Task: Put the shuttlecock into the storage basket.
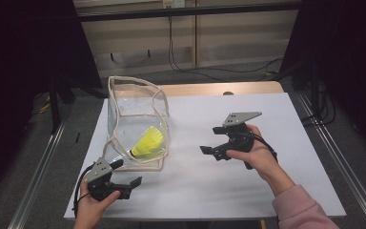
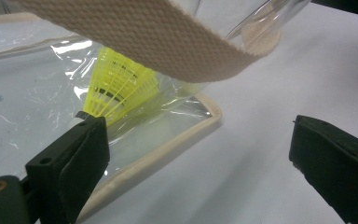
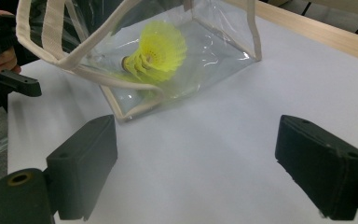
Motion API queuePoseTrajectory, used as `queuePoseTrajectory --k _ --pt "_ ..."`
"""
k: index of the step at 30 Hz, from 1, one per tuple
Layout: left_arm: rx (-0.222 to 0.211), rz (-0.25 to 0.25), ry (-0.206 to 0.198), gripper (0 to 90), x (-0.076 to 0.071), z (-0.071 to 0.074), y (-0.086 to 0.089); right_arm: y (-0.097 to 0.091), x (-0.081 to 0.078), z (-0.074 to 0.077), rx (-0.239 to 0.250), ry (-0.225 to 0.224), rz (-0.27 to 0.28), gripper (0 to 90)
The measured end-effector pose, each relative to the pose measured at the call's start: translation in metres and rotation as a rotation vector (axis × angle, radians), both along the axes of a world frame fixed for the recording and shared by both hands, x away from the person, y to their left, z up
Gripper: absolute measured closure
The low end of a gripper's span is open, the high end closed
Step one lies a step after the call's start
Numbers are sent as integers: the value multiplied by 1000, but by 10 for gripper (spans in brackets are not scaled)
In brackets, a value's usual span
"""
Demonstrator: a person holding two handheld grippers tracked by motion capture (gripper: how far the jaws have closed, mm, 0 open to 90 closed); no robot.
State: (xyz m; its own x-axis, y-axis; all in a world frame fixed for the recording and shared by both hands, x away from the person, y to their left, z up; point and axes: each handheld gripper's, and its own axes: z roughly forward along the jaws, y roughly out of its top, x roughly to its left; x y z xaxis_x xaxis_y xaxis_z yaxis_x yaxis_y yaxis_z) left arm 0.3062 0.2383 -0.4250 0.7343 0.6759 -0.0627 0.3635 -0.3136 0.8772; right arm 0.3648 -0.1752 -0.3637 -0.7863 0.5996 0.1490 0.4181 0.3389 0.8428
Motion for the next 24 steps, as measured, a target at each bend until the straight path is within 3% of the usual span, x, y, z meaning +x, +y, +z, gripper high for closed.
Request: queuePoseTrajectory --k 24 --pt "-6 -1 2 50 0 0 -1 -24 -11 -19 -1 -1 -35 121"
